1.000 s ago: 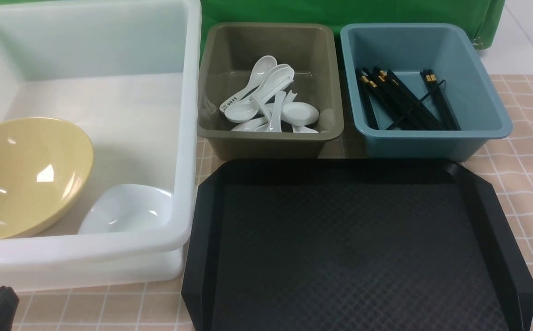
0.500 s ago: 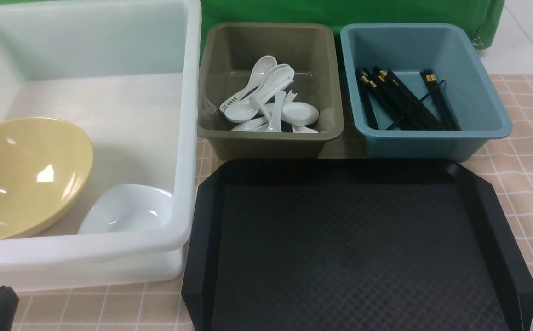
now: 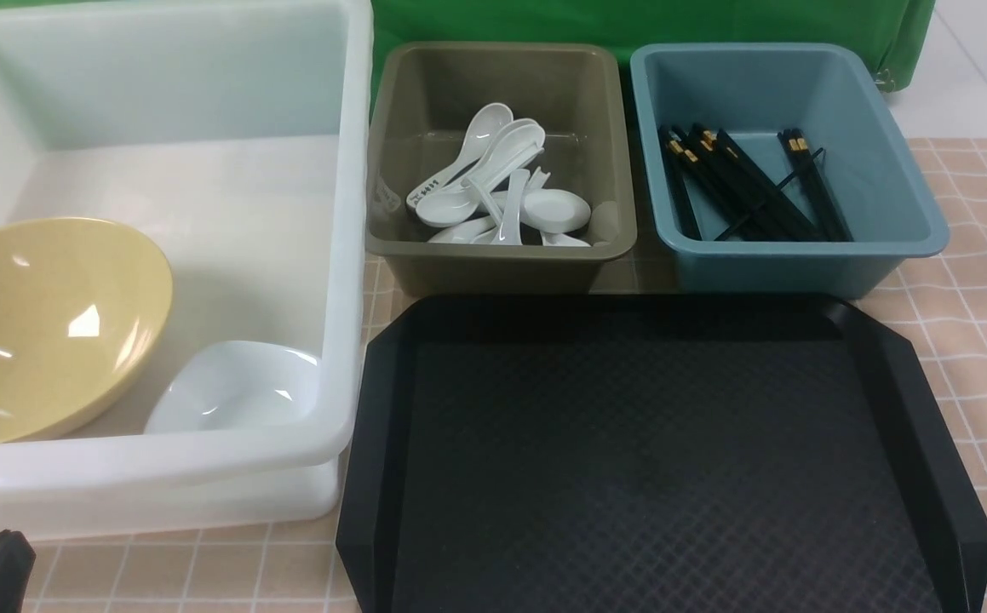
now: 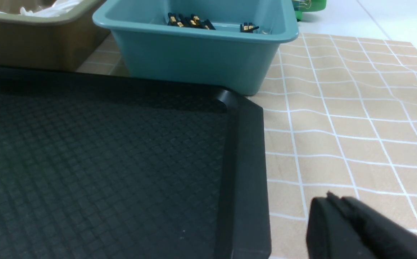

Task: On brown table put chopsticks spoon bowls plates into blue grey white boxes.

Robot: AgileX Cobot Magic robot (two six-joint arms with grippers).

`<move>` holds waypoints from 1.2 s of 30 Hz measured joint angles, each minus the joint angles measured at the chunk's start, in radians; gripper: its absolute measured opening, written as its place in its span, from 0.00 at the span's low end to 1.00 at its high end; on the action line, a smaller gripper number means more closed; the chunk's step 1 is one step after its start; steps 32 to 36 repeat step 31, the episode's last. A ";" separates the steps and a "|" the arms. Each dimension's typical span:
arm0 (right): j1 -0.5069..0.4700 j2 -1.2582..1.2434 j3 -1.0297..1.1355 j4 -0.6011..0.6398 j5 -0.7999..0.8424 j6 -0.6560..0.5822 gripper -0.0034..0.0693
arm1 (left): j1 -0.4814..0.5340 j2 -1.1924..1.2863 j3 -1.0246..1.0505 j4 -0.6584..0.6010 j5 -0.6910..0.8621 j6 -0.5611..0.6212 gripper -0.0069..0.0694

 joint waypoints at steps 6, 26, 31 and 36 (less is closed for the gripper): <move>0.000 0.000 0.000 0.000 0.000 0.000 0.15 | 0.000 0.000 0.000 0.000 0.000 0.000 0.08; 0.000 0.000 0.000 0.000 0.000 0.000 0.18 | 0.000 0.000 0.000 0.000 0.000 0.000 0.08; 0.000 0.000 0.000 0.000 0.000 0.000 0.18 | 0.000 0.000 0.000 0.000 0.000 0.000 0.08; 0.000 0.000 0.000 0.000 0.000 0.000 0.18 | 0.000 0.000 0.000 0.000 0.000 0.000 0.08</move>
